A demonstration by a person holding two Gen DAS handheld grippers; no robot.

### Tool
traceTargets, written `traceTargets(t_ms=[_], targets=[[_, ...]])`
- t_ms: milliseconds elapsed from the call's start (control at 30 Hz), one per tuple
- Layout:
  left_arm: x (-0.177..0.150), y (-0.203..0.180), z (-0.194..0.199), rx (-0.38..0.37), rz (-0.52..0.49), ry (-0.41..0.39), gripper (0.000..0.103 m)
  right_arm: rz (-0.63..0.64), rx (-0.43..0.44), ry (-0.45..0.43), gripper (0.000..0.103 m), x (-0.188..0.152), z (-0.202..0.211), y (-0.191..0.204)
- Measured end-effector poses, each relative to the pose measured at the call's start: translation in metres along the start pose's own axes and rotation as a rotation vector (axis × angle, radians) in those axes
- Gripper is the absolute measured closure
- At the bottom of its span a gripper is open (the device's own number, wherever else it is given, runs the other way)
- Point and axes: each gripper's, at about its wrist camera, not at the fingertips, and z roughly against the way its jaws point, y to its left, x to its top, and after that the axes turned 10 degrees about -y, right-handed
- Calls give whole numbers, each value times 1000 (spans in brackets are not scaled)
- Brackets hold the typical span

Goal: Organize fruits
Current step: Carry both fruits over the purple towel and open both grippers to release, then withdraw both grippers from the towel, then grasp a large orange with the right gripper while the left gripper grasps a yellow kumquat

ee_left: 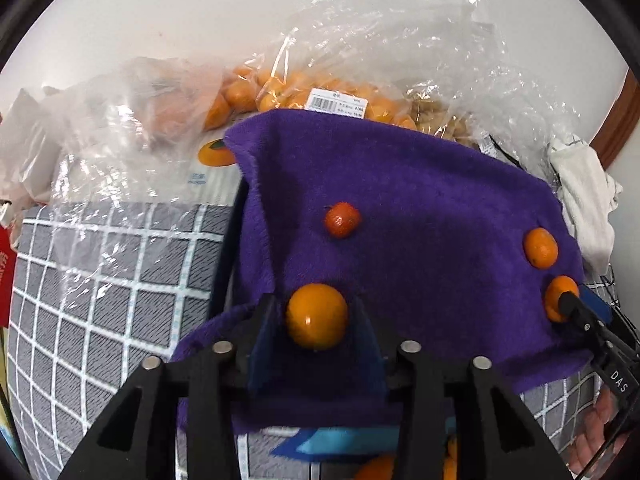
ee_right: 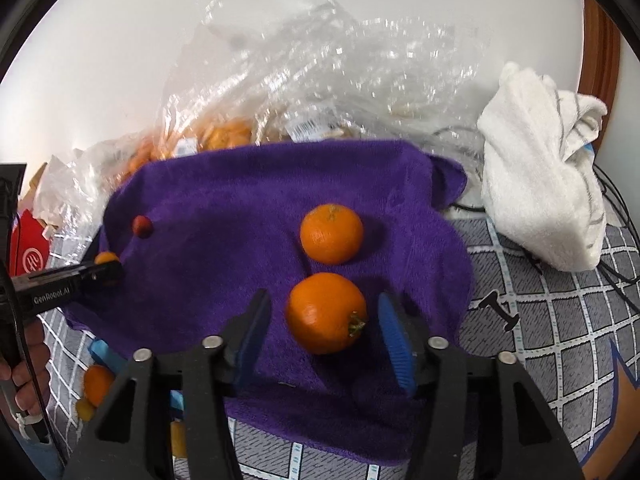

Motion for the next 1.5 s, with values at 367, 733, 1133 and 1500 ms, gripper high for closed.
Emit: traceTargets(t_ms=[367,733,1133,1500], targets=[[-15,9,81,84,-54,-136,60,36,-29,-132,40,15,66,23],[-64,27,132,28,-43,-201,60,72,-41,-103,38,-35,124,55],[-111,52,143,-8,-59,-162,60,92,64,-4,39,-113,115,98],[-130,54,138,-58,-23,-150,60,144,101,49,72,-131,81,115]])
